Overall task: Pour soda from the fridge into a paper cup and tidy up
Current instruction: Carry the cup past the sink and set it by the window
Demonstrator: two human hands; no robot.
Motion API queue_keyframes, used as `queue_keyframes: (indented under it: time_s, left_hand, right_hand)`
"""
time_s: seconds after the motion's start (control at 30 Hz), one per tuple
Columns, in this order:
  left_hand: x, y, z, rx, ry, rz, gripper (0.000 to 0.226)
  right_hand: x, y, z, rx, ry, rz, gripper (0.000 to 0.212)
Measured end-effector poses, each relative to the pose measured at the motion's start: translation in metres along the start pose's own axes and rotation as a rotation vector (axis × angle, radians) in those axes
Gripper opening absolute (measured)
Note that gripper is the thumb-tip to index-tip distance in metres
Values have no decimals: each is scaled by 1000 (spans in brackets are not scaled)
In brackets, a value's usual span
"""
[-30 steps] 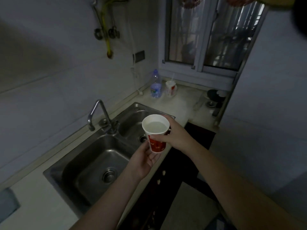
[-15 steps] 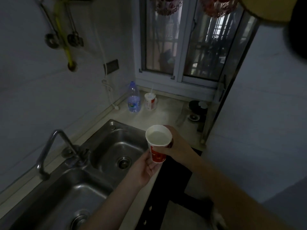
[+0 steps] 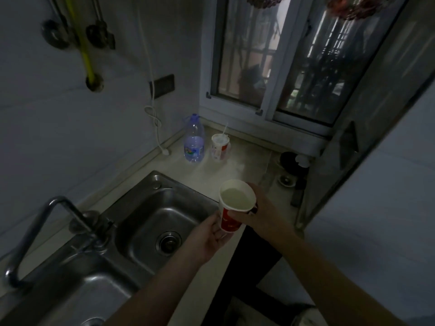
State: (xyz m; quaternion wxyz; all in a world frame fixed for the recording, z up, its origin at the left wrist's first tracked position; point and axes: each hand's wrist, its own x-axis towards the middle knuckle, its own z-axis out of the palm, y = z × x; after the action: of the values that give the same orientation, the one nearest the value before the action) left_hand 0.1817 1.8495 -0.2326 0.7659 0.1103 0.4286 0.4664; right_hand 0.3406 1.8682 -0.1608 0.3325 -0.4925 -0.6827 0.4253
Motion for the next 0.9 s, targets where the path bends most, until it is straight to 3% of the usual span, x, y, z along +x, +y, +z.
queue_keyframes:
  time_s: [0.23,0.4,0.67,0.9]
  left_hand:
    - [80,31,-1,-82,142,28,34]
    - [131,50,8,-180,71,108,39]
    - [218,69,-2,-171,387,75,27]
    - [262,79,-10,-131,492,46,31]
  right_hand:
    - [88,35,-3,75,-65,-13,70]
    - [157,61,-3,98,-130,-15,75]
    - [234,105,0,147,-197,29,71]
    - [267,136,11,132,-187,39,73]
